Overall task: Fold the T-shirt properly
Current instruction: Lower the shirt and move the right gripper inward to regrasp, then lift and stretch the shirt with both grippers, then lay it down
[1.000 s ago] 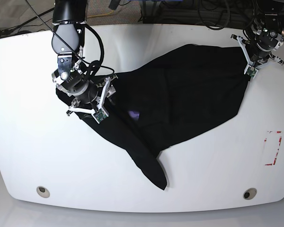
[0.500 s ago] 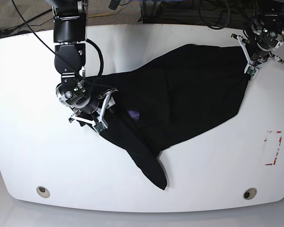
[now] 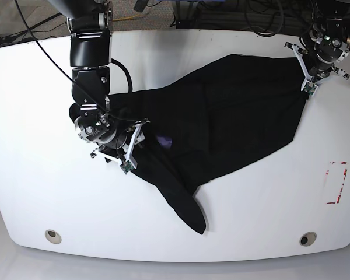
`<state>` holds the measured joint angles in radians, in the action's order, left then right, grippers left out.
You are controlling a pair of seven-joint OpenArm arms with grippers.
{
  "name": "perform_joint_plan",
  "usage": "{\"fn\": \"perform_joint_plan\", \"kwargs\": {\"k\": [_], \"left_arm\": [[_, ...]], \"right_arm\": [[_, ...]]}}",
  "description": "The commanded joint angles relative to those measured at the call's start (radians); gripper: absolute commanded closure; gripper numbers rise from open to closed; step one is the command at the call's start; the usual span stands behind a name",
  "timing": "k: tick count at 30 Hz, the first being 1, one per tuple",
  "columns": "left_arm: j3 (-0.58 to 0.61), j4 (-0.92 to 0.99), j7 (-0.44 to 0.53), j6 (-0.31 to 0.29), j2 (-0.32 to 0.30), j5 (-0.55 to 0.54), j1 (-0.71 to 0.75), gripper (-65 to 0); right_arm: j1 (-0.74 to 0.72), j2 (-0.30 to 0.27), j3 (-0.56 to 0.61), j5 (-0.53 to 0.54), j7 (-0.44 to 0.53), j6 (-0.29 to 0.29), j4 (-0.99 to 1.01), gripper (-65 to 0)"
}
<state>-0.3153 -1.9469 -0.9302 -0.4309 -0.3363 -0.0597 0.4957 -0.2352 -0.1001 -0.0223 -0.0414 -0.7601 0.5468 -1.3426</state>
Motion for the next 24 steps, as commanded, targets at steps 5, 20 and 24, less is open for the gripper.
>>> {"fn": "perform_joint_plan", "kwargs": {"k": [5, 20, 24], "left_arm": [[-0.005, -0.012, 0.009, 0.004, -0.011, 0.002, -0.004, -3.2], [-0.003, -0.012, 0.009, 0.004, -0.013, 0.002, -0.006, -3.2], [-0.003, -0.012, 0.009, 0.004, -0.013, 0.002, -0.027, -3.3]], "right_arm": [[-0.066, -0.011, -0.003, 0.01, 0.126, -0.006, 0.093, -6.2], [-0.082, -0.013, -0.009, 0.011, 0.017, -0.006, -0.134, 0.0], [-0.118, -0.016, -0.009, 0.01, 0.011, -0.006, -0.174, 0.0]]}}
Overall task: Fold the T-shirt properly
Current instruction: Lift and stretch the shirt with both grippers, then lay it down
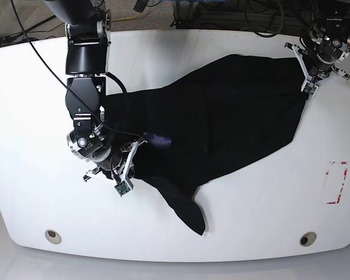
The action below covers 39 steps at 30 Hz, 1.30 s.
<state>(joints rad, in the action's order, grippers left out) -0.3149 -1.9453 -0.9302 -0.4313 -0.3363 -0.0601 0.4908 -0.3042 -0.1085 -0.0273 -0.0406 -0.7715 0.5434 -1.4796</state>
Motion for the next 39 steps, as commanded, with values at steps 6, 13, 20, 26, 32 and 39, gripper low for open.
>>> {"fn": "perform_joint_plan", "kwargs": {"k": [6, 13, 20, 26, 32, 39], "left_arm": [[-0.003, -0.015, 0.009, 0.004, -0.013, 0.004, -0.067, -3.3], [-0.005, -0.022, 0.006, 0.004, -0.014, 0.004, -0.125, -3.2], [-0.01, -0.045, 0.004, 0.004, -0.017, 0.003, -0.186, -3.1], [-0.01, -0.053, -0.048, 0.005, -0.027, 0.003, -0.338, -3.1], [-0.01, -0.053, -0.177, 0.004, -0.088, 0.001, -0.545, -3.1], [-0.008, -0.049, -0.218, 0.004, -0.152, -0.001, -0.654, -3.1]], "right_arm": [[-0.126, -0.047, -0.006, 0.011, 0.004, -0.003, -0.036, 0.0], [-0.22, -0.09, -0.006, 0.011, 0.001, -0.001, -0.031, 0.0], [-0.324, -0.124, -0.004, 0.011, 0.001, 0.002, -0.031, 0.0], [-0.436, -0.147, -0.003, 0.011, 0.001, 0.004, -0.031, 0.0], [-0.556, -0.17, -0.003, 0.011, -0.05, 0.007, -0.031, 0.0], [-0.643, -0.221, -0.004, 0.018, -0.092, 0.008, -0.036, 0.0]]}}
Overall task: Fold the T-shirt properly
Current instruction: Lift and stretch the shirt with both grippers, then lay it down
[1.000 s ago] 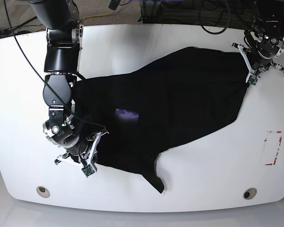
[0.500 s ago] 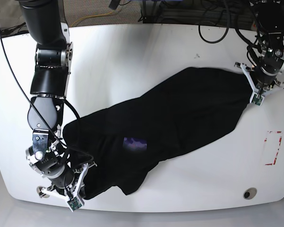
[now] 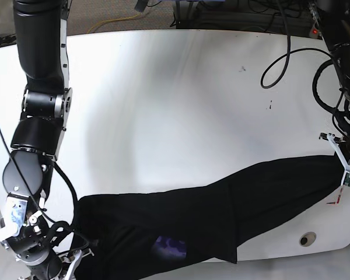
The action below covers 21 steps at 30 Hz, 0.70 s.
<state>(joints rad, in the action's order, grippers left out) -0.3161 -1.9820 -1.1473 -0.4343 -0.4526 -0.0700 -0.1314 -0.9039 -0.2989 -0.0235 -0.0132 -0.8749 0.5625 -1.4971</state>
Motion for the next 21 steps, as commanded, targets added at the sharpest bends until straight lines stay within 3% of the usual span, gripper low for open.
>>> {"fn": "perform_joint_plan", "kwargs": {"k": [1, 10, 17, 21], "left_arm": [[-0.007, -0.01, 0.0, 0.007, -0.042, 0.008, -0.03, -3.1], [-0.005, -0.009, 0.006, 0.005, -0.039, 0.006, 0.134, -3.2], [-0.01, -0.007, 0.161, 0.005, -0.001, 0.012, 0.37, -3.9], [-0.01, -0.004, 0.207, 0.005, 0.011, 0.012, 0.473, -12.9]], "right_arm": [[-0.04, -0.032, -0.01, -0.009, 0.012, -0.011, -0.02, 0.0], [0.21, -0.039, -0.129, -0.009, 0.01, 0.018, -0.125, 0.0], [0.52, 0.02, -0.263, -0.009, 0.012, 0.029, -0.216, 0.0], [0.635, 0.045, -0.31, -0.009, 0.016, 0.074, -0.222, 0.0]]}}
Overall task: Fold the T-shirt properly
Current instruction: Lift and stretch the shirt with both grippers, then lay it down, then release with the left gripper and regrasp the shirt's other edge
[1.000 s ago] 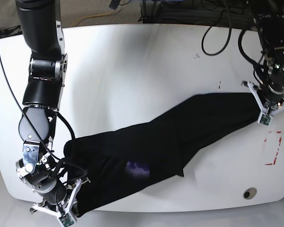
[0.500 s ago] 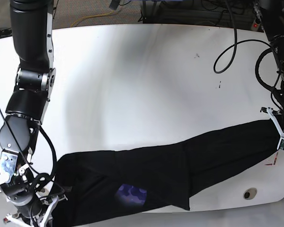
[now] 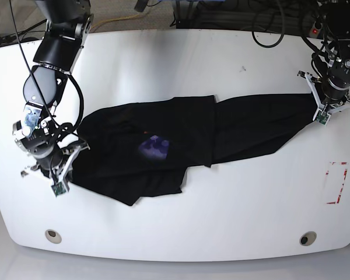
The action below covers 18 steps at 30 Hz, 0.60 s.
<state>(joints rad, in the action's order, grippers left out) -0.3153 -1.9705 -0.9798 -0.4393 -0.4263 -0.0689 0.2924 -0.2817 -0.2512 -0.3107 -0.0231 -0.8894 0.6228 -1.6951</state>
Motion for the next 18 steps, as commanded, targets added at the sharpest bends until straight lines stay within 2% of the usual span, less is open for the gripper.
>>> {"fn": "perform_joint_plan", "kwargs": {"k": [1, 4, 6, 8, 10, 13, 15, 18], "left_arm": [[-0.008, -0.016, 0.049, 0.01, -0.013, 0.007, 0.078, -18.7], [-0.006, -0.016, 0.054, 0.01, -0.003, 0.005, 0.13, -36.1], [-0.006, -0.016, 0.062, 0.01, 0.002, 0.004, 0.158, -43.5], [-0.006, -0.017, 0.069, 0.004, 0.002, 0.004, 0.187, -48.2], [-0.009, -0.02, 0.078, -0.039, 0.005, 0.002, 0.212, -48.9], [-0.031, -0.026, 0.103, -0.161, 0.013, 0.001, 0.238, -46.5], [-0.075, -0.028, 0.129, -0.259, 0.057, 0.001, 0.256, -45.7], [-0.15, -0.03, 0.149, -0.259, 0.108, 0.001, 0.262, -45.7]], "right_arm": [[0.045, 0.008, -0.046, 0.001, 0.031, 0.024, -0.024, 0.0], [0.114, 0.036, -0.103, -0.001, 0.032, 0.05, -0.024, 0.0], [0.14, 0.039, -0.121, -0.001, 0.032, 0.062, -0.024, 0.0], [0.163, 0.04, -0.126, -0.001, 0.034, 0.067, -0.024, 0.0], [0.186, 0.04, -0.126, -0.001, 0.04, 0.068, -0.024, 0.0], [0.223, 0.04, -0.126, -0.001, 0.089, 0.067, -0.024, 0.0], [0.238, 0.04, -0.126, -0.002, 0.103, 0.067, -0.024, 0.0], [0.244, 0.04, -0.126, -0.001, 0.108, 0.067, -0.024, 0.0]]}}
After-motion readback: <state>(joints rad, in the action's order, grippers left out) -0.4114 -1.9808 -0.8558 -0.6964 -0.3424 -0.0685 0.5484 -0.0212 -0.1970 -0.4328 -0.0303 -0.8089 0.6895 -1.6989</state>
